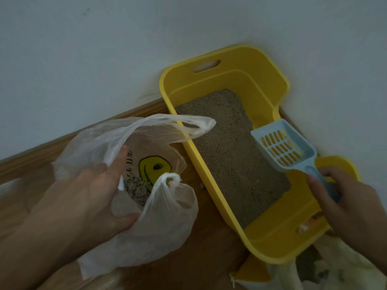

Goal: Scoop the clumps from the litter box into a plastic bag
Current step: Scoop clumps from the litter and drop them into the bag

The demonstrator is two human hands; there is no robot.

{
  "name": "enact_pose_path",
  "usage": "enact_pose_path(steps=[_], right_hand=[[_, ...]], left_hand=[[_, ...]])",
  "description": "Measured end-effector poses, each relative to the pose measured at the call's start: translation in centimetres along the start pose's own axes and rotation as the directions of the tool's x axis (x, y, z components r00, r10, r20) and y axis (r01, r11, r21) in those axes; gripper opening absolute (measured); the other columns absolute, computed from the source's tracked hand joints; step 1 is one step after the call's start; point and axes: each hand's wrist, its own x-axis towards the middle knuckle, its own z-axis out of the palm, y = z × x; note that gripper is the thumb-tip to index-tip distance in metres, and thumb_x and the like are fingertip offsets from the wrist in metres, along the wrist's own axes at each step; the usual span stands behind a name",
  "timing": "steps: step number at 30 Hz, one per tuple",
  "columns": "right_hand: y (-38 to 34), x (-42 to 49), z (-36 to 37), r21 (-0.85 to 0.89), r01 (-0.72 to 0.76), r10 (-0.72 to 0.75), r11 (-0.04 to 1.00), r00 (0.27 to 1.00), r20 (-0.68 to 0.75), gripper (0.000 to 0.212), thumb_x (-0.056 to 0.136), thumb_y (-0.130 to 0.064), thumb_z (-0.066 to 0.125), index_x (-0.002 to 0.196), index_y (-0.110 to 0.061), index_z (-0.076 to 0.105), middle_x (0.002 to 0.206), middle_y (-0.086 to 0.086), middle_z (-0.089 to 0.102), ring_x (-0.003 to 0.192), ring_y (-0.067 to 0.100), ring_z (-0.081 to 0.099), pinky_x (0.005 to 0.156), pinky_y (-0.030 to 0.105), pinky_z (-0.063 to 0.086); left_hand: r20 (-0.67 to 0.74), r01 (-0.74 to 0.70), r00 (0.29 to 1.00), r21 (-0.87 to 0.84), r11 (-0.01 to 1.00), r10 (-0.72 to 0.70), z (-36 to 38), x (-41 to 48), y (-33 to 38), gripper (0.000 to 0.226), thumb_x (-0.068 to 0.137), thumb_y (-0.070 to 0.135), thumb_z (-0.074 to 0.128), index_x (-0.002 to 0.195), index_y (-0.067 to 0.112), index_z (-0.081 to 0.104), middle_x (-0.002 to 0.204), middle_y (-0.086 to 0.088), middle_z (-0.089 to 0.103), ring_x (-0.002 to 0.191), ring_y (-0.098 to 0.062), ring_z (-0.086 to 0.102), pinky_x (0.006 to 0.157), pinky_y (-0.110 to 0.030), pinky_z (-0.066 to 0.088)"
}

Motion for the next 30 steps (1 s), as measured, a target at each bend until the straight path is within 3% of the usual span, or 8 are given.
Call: enact_pose_path(steps=[3,6,11,15,18,21,25,30], right_hand=[[0.5,1.7,2.0,-0.076,0.0,0.003,0.997,0.999,0.036,0.019,0.096,-0.043,0.046,0.09,-0.026,0.049,0.045,-0.001,0.052,0.033,0.012,0.051,0.033,0.028,0.031],[0.2,3.3,4.3,-0.162,0.013,0.012,0.987,0.988,0.156,0.022,0.098,-0.038,0.039,0.088,-0.02,0.047,0.053,-0.003,0.05,0.04,0.011,0.047,0.037,0.018,0.024],[-0.3,5.6,7.8,-0.165,-0.001,0.043,0.986,0.967,0.253,0.028,0.102,-0.035,0.034,0.1,-0.012,0.051,0.068,-0.001,0.055,0.051,0.015,0.055,0.041,0.03,0.04],[-1.4,7.7,9.5,-0.119,0.009,0.023,0.993,0.965,0.263,0.029,0.103,-0.033,0.032,0.099,-0.009,0.049,0.072,0.0,0.055,0.053,0.015,0.053,0.042,0.03,0.043],[-2.2,10.4,11.3,-0.017,-0.063,0.065,0.998,0.958,0.279,0.035,0.103,-0.037,0.031,0.102,-0.006,0.049,0.084,0.01,0.06,0.062,0.02,0.056,0.048,0.032,0.043],[-3.8,13.0,12.6,0.092,-0.183,0.154,0.979,0.952,0.264,0.039,0.103,-0.036,0.031,0.101,-0.002,0.051,0.078,0.009,0.057,0.059,0.018,0.053,0.047,0.027,0.037],[-5.8,15.5,13.6,0.274,-0.292,0.226,0.916,0.942,0.249,0.041,0.102,-0.029,0.032,0.076,-0.005,0.053,0.068,0.014,0.058,0.058,0.027,0.057,0.054,0.032,0.046],[-8.6,17.2,14.2,0.452,-0.489,0.319,0.746,0.858,0.403,0.033,0.104,-0.029,0.034,0.091,-0.003,0.049,0.067,0.015,0.057,0.044,0.021,0.056,0.035,0.019,0.04]], left_hand=[[-0.031,0.001,1.0,-0.025,1.0,-0.002,0.1,-0.2,-0.1,0.129,0.055,0.087,0.052,0.116,0.038,-0.051,0.107,0.015,0.056,0.091,-0.009,0.056,0.075,-0.028,0.053],[-0.048,0.006,0.999,-0.086,0.996,-0.01,0.3,-0.3,-0.4,0.131,0.051,0.085,0.058,0.125,0.039,-0.04,0.101,0.013,0.056,0.09,-0.013,0.058,0.073,-0.032,0.054],[0.016,0.016,1.0,-0.041,0.999,-0.015,0.5,-0.3,-0.6,0.129,0.052,0.087,0.052,0.106,0.045,-0.058,0.102,0.016,0.051,0.095,-0.011,0.056,0.078,-0.031,0.053],[0.035,0.008,0.999,0.0,1.0,-0.008,0.5,-0.2,-0.5,0.129,0.054,0.089,0.049,0.107,0.042,-0.058,0.086,0.015,0.041,0.08,-0.008,0.046,0.076,-0.029,0.053],[0.045,0.001,0.999,0.012,1.0,-0.002,0.3,-0.1,-0.2,0.128,0.057,0.089,0.048,0.11,0.038,-0.057,0.084,0.015,0.037,0.077,-0.007,0.043,0.076,-0.027,0.052],[0.045,0.002,0.999,0.021,1.0,-0.003,0.0,-0.1,0.0,0.127,0.057,0.089,0.046,0.112,0.036,-0.056,0.087,0.017,0.042,0.078,-0.006,0.045,0.076,-0.026,0.052],[0.018,0.029,0.999,-0.015,0.999,-0.028,0.1,-0.3,0.0,0.126,0.056,0.088,0.049,0.119,0.038,-0.047,0.083,0.016,0.038,0.078,-0.008,0.046,0.074,-0.03,0.052],[-0.008,0.013,1.0,-0.025,1.0,-0.014,0.3,-0.6,-0.3,0.13,0.052,0.089,0.048,0.131,0.04,-0.043,0.079,0.016,0.039,0.074,-0.008,0.048,0.067,-0.031,0.052]])
